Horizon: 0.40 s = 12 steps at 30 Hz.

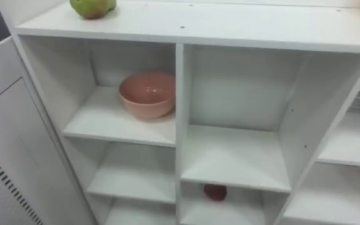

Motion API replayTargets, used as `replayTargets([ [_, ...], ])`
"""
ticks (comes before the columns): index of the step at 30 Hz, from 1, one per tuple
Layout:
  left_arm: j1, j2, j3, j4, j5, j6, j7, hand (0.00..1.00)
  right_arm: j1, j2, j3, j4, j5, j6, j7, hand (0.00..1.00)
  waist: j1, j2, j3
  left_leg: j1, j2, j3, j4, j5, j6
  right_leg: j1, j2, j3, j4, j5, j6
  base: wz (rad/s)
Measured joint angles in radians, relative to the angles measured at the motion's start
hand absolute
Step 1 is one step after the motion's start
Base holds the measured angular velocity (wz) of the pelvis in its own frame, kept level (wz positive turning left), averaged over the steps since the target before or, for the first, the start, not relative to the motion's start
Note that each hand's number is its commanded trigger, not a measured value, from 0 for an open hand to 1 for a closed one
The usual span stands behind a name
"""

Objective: Arrange fruit in the closet

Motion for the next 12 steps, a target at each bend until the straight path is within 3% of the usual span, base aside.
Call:
replayTargets([
  [6,-0.006,-0.001,0.003,0.002,0.000,-0.019,-0.016,0.00,0.030,-0.007,0.052,0.008,-0.246,-0.002,0.028,0.00,-0.018,0.017,0.0007,0.095,0.003,0.030,-0.035,-0.001,-0.003,0.069,0.013,0.039,-0.014,0.005,0.000,-0.19],
  [12,0.034,-0.006,0.102,0.004,0.002,-0.016,-0.068,0.00,0.081,-0.008,0.035,0.009,-0.327,0.003,0.124,0.00,-0.025,0.018,-0.0019,0.142,0.008,0.048,-0.043,-0.005,-0.010,0.106,0.023,0.057,-0.028,0.007,-0.003,-0.10],
])
